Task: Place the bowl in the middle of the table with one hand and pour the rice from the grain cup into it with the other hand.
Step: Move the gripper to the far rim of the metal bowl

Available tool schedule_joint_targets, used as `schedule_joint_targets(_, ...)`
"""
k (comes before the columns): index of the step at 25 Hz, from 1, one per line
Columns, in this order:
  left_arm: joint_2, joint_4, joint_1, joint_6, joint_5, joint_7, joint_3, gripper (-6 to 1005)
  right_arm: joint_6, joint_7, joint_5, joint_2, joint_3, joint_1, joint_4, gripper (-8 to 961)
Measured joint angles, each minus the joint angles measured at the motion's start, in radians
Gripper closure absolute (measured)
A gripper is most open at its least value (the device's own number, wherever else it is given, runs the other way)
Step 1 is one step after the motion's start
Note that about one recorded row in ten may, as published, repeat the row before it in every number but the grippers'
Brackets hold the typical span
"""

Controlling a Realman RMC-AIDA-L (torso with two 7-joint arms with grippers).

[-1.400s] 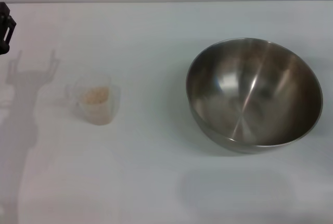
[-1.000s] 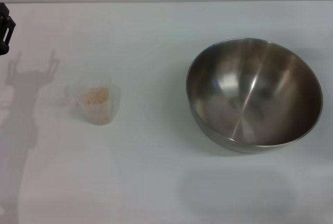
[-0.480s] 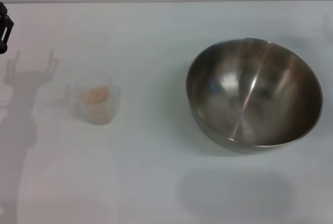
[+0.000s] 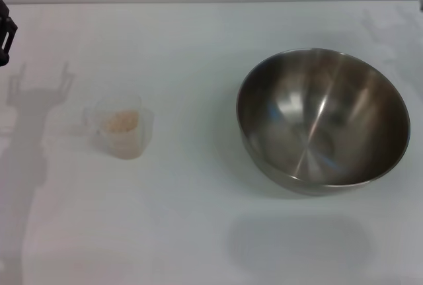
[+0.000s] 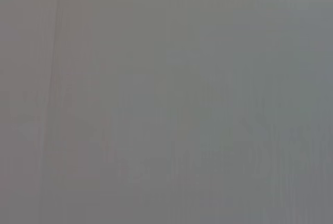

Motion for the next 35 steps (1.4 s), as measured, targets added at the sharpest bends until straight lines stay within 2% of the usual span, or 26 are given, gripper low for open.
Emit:
schedule_joint_targets(1,0.0,0.0,0.0,0.0,0.0,0.0,0.0,168,0.0,0.0,0.0,0.0,0.0,0.0,0.0,233)
schedule_joint_targets(3,0.001,0.002,-0.001,-0.002,-0.001,0.0,0.0,167,0.103,0.014,0.031,0.0,-0.05,0.019,-0.034,233)
schedule_joint_targets(9,0.003,0.006,-0.004,-0.004,-0.004,0.0,0.0,167,0.225,0.036,0.125,-0.004,-0.092,0.042,-0.109,234)
schedule_joint_targets(10,0.003,0.006,-0.004,-0.002,-0.005,0.0,0.0,167,0.324,0.031,0.14,-0.006,-0.139,0.062,-0.145,234)
schedule_joint_targets(11,0.003,0.006,-0.004,-0.002,-0.005,0.0,0.0,167,0.324,0.031,0.14,-0.006,-0.139,0.062,-0.145,233)
schedule_joint_targets(13,0.003,0.007,-0.004,-0.002,-0.005,0.0,0.0,167,0.435,0.007,0.167,-0.009,-0.183,0.09,-0.169,233)
schedule_joint_targets(14,0.003,0.007,-0.004,-0.002,-0.005,0.0,0.0,167,0.481,-0.017,0.194,-0.01,-0.197,0.103,-0.179,233)
schedule_joint_targets(15,0.003,0.008,-0.004,-0.002,-0.005,0.0,0.0,167,0.556,-0.138,0.326,-0.011,-0.205,0.126,-0.203,233)
schedule_joint_targets(16,0.003,0.01,-0.004,-0.002,-0.006,0.0,0.0,167,0.556,-0.138,0.326,-0.011,-0.205,0.126,-0.203,233)
schedule_joint_targets(17,0.003,0.011,-0.004,-0.002,-0.005,0.0,0.0,167,0.579,-0.207,0.404,-0.012,-0.201,0.132,-0.216,232)
schedule_joint_targets(19,0.003,0.013,-0.004,-0.004,-0.006,0.0,0.0,167,0.626,-0.386,0.601,-0.013,-0.179,0.136,-0.259,232)
schedule_joint_targets(20,0.003,0.013,-0.004,-0.004,-0.006,0.0,0.0,167,0.692,-0.546,0.765,-0.011,-0.152,0.129,-0.316,234)
schedule_joint_targets(21,0.003,0.014,-0.004,-0.005,-0.006,0.0,0.0,167,0.692,-0.546,0.765,-0.011,-0.152,0.129,-0.316,234)
schedule_joint_targets(22,0.003,0.015,-0.004,-0.006,-0.006,0.0,0.0,168,0.73,-0.621,0.831,-0.009,-0.14,0.126,-0.345,233)
schedule_joint_targets(24,0.003,0.02,-0.004,-0.005,-0.006,0.0,0.0,168,0.829,-0.763,0.95,-0.008,-0.112,0.121,-0.394,233)
schedule_joint_targets(25,0.003,0.023,-0.005,-0.003,-0.006,0.0,0.0,168,0.922,-0.867,1.035,-0.008,-0.076,0.12,-0.426,233)
schedule_joint_targets(26,0.003,0.023,-0.005,-0.003,-0.006,0.0,0.0,168,0.922,-0.867,1.035,-0.008,-0.076,0.12,-0.426,232)
schedule_joint_targets(30,0.003,0.025,-0.005,-0.002,-0.005,0.0,-0.001,168,1.16,-1.049,1.162,-0.008,0.031,0.127,-0.478,233)
schedule_joint_targets(34,0.004,0.026,-0.005,-0.001,-0.005,0.0,-0.001,168,1.424,-1.165,1.224,-0.012,0.162,0.149,-0.514,233)
schedule_joint_targets(35,0.004,0.026,-0.005,-0.001,-0.005,0.0,-0.001,168,1.535,-1.203,1.23,-0.014,0.225,0.163,-0.526,234)
